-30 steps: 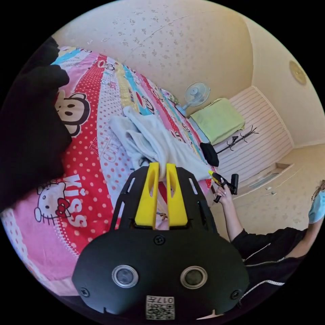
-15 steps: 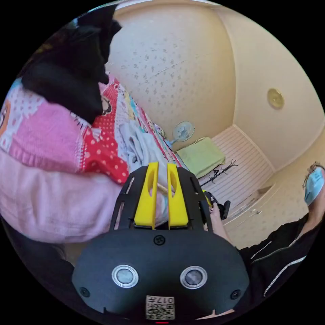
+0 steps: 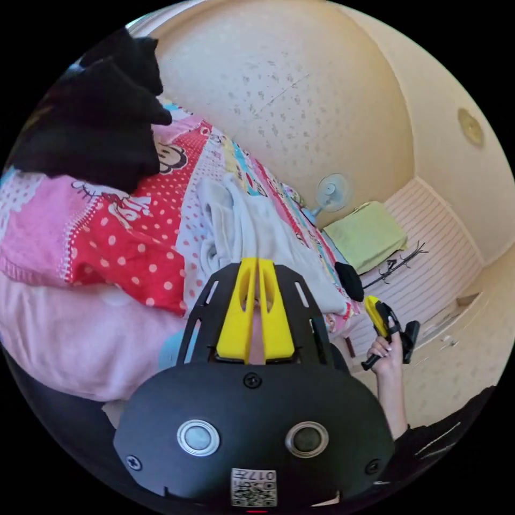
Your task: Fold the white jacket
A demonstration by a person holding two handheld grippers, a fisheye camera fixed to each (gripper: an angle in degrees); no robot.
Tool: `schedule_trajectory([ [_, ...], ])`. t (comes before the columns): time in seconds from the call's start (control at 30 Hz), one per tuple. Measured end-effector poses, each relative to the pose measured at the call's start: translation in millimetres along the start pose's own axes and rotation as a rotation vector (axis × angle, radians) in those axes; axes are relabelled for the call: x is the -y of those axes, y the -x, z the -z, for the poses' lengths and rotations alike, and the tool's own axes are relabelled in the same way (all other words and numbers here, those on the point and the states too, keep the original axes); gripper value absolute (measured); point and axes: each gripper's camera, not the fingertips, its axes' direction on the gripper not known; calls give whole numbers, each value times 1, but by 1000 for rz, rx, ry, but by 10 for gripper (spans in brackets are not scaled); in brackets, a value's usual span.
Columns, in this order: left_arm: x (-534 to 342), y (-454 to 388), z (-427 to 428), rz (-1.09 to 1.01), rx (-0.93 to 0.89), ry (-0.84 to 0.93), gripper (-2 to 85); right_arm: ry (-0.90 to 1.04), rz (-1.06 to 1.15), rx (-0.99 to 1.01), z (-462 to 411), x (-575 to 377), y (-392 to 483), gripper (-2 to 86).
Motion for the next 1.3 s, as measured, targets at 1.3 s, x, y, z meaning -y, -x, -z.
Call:
schedule_trajectory([
  [1.3,-43,36,77,-143,-383,-147,-7,459,251,133,-138,12,88,28],
])
